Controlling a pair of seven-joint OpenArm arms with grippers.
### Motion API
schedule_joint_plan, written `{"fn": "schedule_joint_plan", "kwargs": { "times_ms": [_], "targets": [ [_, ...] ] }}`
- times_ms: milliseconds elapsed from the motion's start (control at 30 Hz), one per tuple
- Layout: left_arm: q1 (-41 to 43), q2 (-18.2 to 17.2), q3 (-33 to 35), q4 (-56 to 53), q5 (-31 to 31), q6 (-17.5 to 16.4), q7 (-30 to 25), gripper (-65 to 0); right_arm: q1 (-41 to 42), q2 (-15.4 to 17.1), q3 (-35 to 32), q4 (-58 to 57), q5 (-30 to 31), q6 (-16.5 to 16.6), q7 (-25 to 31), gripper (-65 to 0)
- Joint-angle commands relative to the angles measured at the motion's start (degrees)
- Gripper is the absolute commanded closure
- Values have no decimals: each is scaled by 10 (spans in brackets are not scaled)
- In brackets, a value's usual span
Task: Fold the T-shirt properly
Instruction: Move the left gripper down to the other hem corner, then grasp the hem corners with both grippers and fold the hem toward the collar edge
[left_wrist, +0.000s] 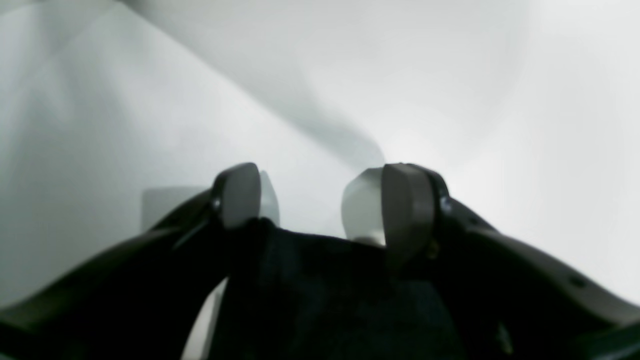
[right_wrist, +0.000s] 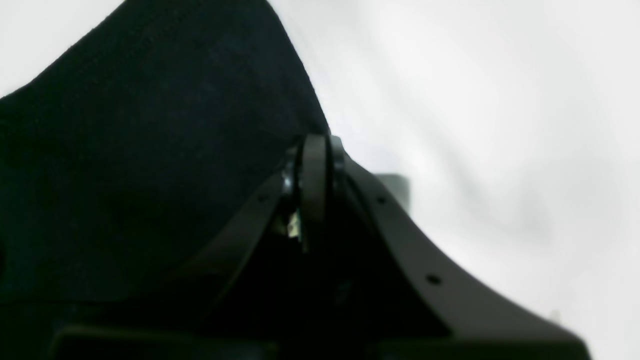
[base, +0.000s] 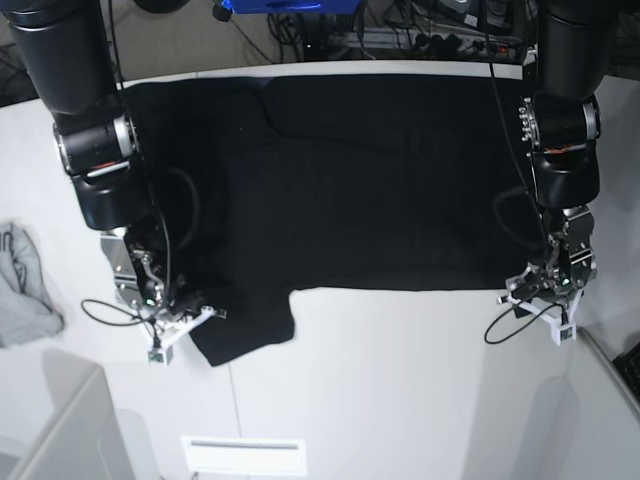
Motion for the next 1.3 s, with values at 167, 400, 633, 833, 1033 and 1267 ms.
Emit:
{"fn": "schedule_joint_plan", "kwargs": {
  "times_ms": [167,400,633,833,1033,1267],
  "targets": [
    [9,0,0,4,-6,-6,28,-207,9,5,2,3,1,-2,-18,0],
    [30,-1,0,19,-6,-6,28,0,9,5,3,3,0,-2,-17,0],
    [72,-3,0,111,-7,-6,29,0,10,10,3,4,2,-2,-17,0],
    [107,-3,-1,166,-20,-6,29,0,6,17,3,18,3,-2,-16,0],
    [137,-31,1,228,-150,-6,47,0,-69,37,83,196,-1,-3,-43,0],
    [190,-37,-1,346,-185,-5,97,0,-127,38,161,321,-2,-3,-125,0]
  ]
}}
